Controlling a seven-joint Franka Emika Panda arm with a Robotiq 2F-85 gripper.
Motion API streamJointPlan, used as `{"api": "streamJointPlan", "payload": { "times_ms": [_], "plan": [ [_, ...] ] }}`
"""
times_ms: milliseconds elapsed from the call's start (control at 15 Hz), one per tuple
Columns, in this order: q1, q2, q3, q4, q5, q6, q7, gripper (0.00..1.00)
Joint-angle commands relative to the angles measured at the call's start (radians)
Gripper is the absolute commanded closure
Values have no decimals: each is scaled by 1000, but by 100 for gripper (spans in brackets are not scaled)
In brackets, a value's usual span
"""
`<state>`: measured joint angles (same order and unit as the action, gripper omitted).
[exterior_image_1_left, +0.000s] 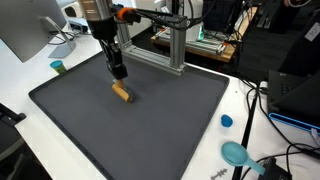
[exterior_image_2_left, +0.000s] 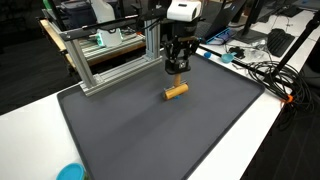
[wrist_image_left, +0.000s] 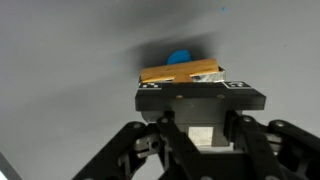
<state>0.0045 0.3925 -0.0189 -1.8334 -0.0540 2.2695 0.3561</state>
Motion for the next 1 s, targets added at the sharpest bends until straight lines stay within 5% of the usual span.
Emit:
{"api": "streamJointPlan", "payload": {
  "times_ms": [0,933],
  "plan": [
    [-5,52,-9,5,47,-59,-44,78],
    [-5,83,-20,-2,52,-80,-58,78]
  ]
}}
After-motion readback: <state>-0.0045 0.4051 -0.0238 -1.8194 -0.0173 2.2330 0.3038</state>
